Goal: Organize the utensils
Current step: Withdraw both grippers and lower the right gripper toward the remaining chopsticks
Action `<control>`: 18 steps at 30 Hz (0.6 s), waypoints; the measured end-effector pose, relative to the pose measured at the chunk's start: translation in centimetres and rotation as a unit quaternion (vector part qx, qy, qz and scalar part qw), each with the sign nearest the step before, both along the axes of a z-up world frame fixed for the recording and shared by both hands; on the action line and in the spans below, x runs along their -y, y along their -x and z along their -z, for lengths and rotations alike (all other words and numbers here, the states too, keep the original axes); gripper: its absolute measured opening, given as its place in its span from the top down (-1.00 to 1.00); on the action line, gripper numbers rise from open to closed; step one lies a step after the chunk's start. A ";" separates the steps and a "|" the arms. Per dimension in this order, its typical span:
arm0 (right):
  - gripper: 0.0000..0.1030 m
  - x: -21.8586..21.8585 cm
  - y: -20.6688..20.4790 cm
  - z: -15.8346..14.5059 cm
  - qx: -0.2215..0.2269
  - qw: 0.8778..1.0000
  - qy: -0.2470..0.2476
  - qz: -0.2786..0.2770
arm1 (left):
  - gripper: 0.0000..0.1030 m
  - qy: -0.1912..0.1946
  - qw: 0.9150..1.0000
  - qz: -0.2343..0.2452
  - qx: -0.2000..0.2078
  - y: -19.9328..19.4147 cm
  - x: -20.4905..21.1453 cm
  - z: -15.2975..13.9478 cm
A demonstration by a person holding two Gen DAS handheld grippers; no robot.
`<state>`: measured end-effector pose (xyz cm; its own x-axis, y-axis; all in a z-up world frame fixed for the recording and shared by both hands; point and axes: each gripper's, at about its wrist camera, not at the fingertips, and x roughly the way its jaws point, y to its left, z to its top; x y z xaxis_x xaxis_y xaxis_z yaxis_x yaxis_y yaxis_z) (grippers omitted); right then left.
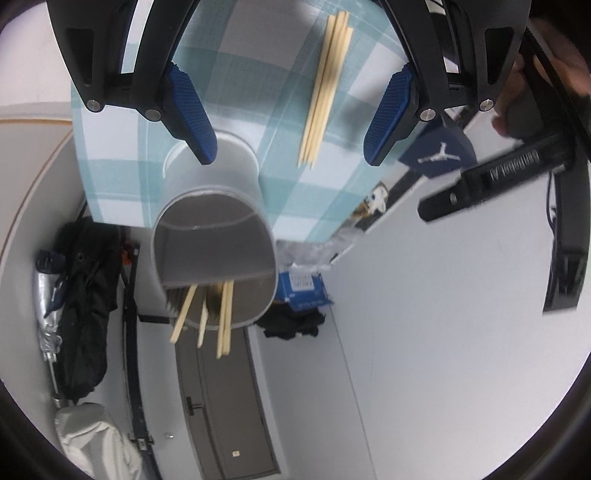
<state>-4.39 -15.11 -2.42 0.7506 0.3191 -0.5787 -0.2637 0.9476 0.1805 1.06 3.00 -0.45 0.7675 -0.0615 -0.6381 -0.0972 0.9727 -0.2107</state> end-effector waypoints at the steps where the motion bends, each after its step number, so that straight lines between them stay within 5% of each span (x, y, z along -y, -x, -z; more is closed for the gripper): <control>1: -0.59 -0.3 -0.2 0.5 -0.005 1.000 0.009 0.000 | -0.97 0.005 1.000 -0.008 -0.005 -0.1 -0.4 0.2; 9: -0.44 -2.5 -2.9 4.9 -0.077 0.996 0.037 -0.011 | -0.97 0.039 0.997 -0.044 -0.053 -1.3 -2.8 2.2; 18: 0.08 -5.2 -5.3 8.6 -0.139 0.986 0.082 -0.027 | -0.97 0.068 0.993 -0.063 -0.074 -2.1 -4.1 2.6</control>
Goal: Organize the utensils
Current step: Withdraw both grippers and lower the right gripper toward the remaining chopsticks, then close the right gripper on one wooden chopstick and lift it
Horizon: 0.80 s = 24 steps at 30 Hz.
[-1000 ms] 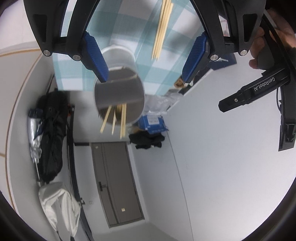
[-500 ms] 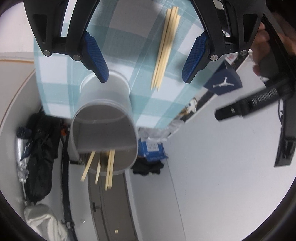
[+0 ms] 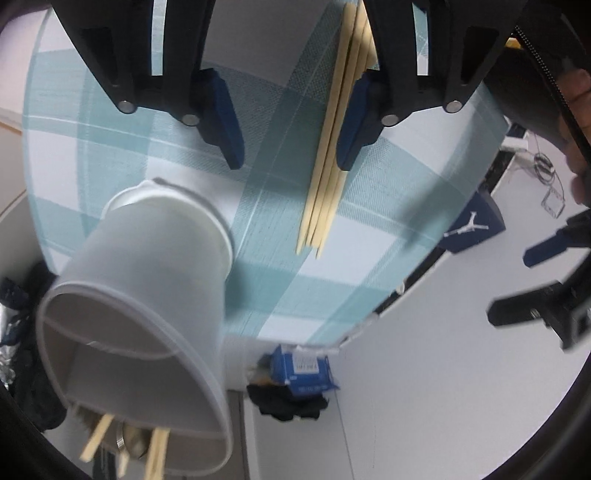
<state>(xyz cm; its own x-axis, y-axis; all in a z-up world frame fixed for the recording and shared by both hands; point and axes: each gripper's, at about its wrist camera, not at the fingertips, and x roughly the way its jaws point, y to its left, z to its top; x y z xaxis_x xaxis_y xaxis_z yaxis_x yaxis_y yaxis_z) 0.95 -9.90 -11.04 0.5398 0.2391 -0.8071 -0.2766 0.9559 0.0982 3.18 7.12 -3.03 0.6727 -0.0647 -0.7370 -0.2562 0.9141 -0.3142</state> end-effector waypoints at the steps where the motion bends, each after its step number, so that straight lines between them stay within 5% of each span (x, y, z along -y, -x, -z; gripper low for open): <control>1: 0.13 -0.3 -0.2 0.4 -0.005 1.000 0.003 -0.004 | -0.97 0.003 1.000 -0.004 0.000 -0.1 -0.2 -0.1; 12: 0.60 -2.0 -0.7 1.1 -0.011 0.998 0.049 -0.023 | -0.97 0.037 0.999 -0.022 -0.024 -1.0 -1.6 1.0; 17: 0.77 -2.8 -0.5 1.2 -0.006 0.995 0.092 -0.034 | -0.97 0.012 1.000 -0.015 -0.024 -0.9 -1.3 0.8; 24: 0.91 -2.7 -0.8 1.0 -0.042 0.995 0.076 -0.055 | -0.97 0.029 0.999 -0.028 -0.025 -0.7 -2.5 0.8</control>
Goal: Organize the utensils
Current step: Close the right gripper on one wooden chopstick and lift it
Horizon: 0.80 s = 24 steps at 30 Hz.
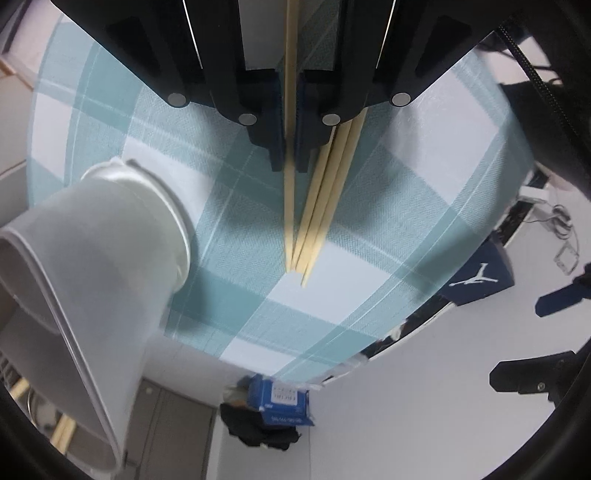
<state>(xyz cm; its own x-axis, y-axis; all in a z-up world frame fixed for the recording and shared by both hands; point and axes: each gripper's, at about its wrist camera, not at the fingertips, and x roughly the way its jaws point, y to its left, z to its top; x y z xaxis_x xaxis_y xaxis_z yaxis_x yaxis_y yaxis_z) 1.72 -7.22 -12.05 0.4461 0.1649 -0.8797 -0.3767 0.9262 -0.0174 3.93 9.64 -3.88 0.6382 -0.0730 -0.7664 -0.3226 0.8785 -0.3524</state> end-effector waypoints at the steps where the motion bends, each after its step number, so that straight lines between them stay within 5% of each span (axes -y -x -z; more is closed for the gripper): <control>1: 0.91 0.2 0.1 -0.1 -0.009 1.000 -0.003 0.002 | -0.97 0.002 1.000 0.001 -0.002 0.0 0.0 0.0; 11: 0.88 3.5 3.4 -0.9 -0.082 0.997 -0.003 -0.008 | -0.97 0.003 1.000 0.019 -0.004 -0.2 0.9 -0.4; 24: 0.91 0.2 -1.2 -0.2 -0.023 0.998 0.026 -0.051 | -0.97 -0.006 0.997 0.047 -0.055 -1.5 1.3 1.7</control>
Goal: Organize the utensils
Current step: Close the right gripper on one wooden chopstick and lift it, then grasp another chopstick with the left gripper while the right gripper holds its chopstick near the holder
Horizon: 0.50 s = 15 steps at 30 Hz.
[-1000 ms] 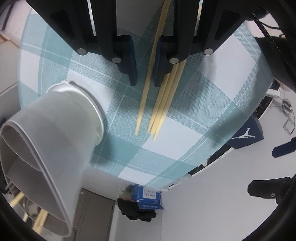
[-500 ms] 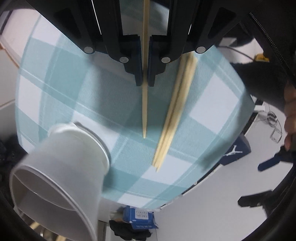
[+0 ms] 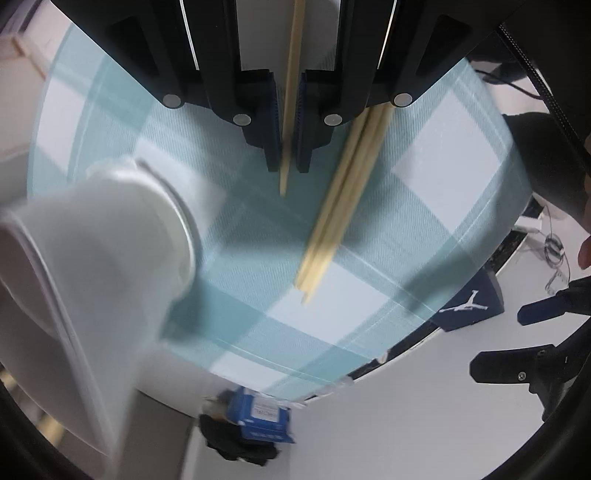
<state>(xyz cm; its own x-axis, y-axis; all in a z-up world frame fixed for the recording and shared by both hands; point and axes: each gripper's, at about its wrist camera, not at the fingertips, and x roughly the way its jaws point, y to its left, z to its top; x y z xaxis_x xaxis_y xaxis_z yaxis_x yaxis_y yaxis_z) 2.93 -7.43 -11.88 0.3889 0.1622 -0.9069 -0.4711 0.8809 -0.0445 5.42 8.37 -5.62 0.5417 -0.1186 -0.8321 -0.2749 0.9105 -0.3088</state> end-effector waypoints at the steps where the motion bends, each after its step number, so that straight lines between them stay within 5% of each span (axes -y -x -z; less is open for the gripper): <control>1: 0.92 -0.1 -0.4 0.0 -0.005 1.000 -0.007 0.001 | -0.97 0.001 1.000 0.007 -0.001 -0.2 0.1 0.0; 8: 0.92 2.4 -0.5 -2.3 0.011 0.994 -0.102 0.039 | -0.97 -0.021 0.997 0.068 -0.028 -1.0 2.8 1.3; 15: 0.92 7.8 0.6 -8.2 0.080 0.968 -0.222 0.088 | -0.97 -0.078 0.987 0.126 -0.063 -1.7 6.7 2.3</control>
